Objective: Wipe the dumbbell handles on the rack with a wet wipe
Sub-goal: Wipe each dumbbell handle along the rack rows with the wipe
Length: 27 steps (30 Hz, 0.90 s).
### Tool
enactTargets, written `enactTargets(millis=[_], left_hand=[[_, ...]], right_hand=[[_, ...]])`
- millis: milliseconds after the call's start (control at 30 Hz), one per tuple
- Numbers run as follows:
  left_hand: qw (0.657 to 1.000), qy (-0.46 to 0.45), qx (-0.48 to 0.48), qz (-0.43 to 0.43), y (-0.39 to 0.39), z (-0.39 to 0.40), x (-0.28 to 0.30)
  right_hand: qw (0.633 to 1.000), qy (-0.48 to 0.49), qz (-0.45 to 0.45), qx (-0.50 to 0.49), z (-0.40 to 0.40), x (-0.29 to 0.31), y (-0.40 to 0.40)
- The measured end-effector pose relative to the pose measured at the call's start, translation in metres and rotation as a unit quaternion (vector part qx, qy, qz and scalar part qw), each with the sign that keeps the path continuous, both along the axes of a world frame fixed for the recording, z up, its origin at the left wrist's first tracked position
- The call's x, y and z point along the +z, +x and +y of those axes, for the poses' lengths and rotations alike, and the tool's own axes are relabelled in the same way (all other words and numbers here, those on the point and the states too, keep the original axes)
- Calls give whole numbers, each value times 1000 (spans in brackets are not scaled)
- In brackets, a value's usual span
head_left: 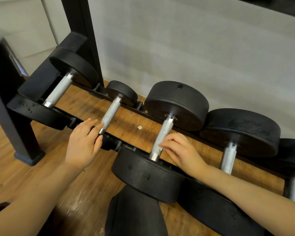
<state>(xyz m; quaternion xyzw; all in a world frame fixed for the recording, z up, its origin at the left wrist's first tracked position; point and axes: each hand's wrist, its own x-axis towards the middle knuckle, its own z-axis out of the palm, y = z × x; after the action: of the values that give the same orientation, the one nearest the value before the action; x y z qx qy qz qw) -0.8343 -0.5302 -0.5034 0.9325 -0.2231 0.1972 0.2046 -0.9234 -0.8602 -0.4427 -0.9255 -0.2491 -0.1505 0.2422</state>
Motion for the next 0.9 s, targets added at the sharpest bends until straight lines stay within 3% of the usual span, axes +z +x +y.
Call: enactTargets(millis=[167, 333, 500, 667, 900], left_hand=[[1000, 5, 4, 7, -1, 1, 1], [1000, 12, 7, 12, -3, 0, 4], [1000, 20, 5, 18, -4, 1, 6], [1000, 20, 4, 17, -3, 1, 5], [1000, 20, 8, 17, -4, 0, 6]], right_hand=[[1000, -1, -13, -4, 1, 2, -1], [998, -14, 13, 62, 3, 1, -6], [998, 41, 23, -30, 3, 1, -2], [999, 23, 36, 18, 6, 4, -5], [1000, -5, 27, 14, 7, 11, -1]])
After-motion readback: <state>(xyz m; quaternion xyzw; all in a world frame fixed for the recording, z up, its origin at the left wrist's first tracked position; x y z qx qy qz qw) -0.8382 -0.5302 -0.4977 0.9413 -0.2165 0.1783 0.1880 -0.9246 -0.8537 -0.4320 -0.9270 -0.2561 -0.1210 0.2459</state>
